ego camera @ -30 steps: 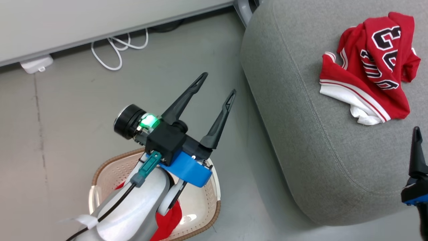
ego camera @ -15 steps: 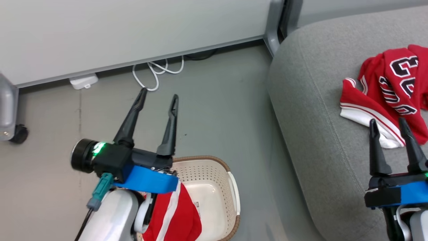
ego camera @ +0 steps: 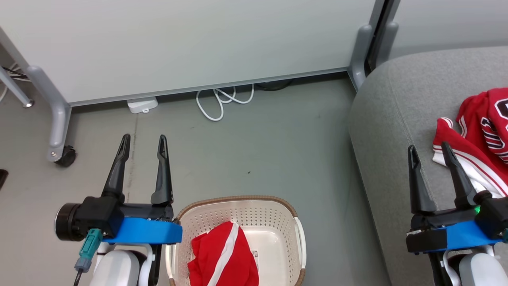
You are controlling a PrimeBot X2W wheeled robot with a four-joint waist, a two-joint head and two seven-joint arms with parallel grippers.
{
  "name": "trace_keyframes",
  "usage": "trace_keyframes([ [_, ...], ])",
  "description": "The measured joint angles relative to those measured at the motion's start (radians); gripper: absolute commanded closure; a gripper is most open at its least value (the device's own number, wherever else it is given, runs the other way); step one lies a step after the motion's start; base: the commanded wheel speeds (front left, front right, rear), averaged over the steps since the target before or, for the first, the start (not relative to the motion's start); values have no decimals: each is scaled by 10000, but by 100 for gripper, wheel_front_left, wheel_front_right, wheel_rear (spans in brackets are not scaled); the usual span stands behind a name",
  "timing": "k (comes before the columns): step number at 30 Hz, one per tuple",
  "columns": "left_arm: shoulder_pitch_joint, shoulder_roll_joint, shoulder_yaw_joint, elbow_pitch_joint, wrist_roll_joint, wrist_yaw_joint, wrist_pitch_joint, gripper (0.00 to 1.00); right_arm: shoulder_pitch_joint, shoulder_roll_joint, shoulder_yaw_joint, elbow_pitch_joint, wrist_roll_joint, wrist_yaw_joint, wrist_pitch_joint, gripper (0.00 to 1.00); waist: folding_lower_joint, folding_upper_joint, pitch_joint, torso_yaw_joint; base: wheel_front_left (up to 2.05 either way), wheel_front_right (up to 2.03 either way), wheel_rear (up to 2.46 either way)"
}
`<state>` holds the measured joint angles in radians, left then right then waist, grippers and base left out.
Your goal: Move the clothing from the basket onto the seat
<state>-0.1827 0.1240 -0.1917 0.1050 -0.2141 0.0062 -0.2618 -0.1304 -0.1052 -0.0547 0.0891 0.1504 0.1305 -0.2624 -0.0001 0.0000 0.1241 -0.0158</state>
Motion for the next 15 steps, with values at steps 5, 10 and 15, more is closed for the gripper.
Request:
trace_keyframes([
  [5,347,-263,502,119,236,-324,0,0,175,176,36,63,-215,0,0,0,0,0,-226,232,0,0,0],
  [10,649,-453,846,182,443,-541,0,0,380,334,-12,184,-372,0,0,0,0,0,-432,395,0,0,0],
  [15,795,-593,1014,211,583,-685,0,0,521,420,-2,291,-518,0,0,0,1,0,-552,493,0,0,0],
])
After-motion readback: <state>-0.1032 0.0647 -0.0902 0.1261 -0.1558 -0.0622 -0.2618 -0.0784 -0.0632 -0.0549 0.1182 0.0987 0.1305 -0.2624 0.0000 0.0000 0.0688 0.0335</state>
